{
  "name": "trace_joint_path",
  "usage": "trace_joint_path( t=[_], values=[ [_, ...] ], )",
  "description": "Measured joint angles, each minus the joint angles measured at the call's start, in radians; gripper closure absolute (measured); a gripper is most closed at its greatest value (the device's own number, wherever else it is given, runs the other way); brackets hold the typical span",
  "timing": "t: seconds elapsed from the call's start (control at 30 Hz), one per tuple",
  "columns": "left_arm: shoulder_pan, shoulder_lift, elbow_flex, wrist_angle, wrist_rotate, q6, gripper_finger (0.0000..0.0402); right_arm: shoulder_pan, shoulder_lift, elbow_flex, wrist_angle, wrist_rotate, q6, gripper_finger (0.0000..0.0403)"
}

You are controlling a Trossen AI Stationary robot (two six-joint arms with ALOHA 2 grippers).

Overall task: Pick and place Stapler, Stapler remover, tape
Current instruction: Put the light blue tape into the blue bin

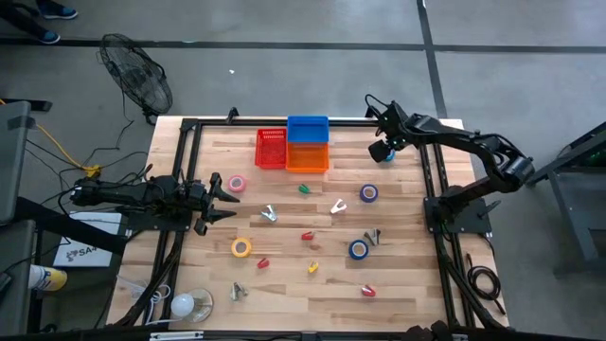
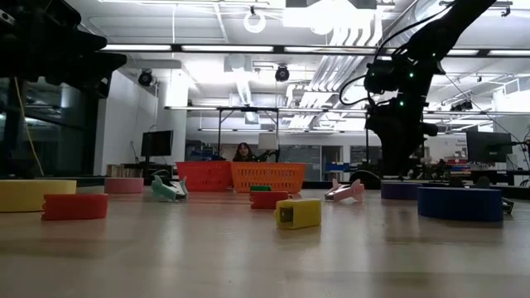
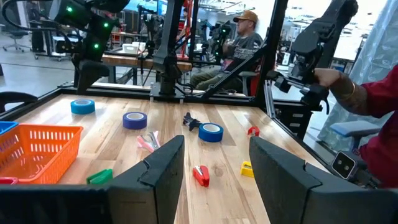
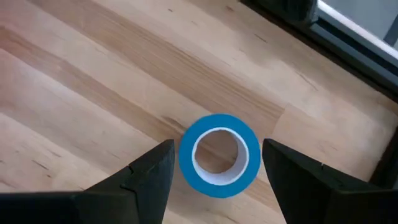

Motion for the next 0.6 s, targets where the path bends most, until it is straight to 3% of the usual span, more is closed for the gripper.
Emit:
trace_joint_path(
  t=[0.6],
  values=[
    [0.000,0.000,0.000,0.000,0.000,0.000,0.0223,0.034,0.007,-0.194,0.248,-0.094,0.043,0.0167]
  ],
)
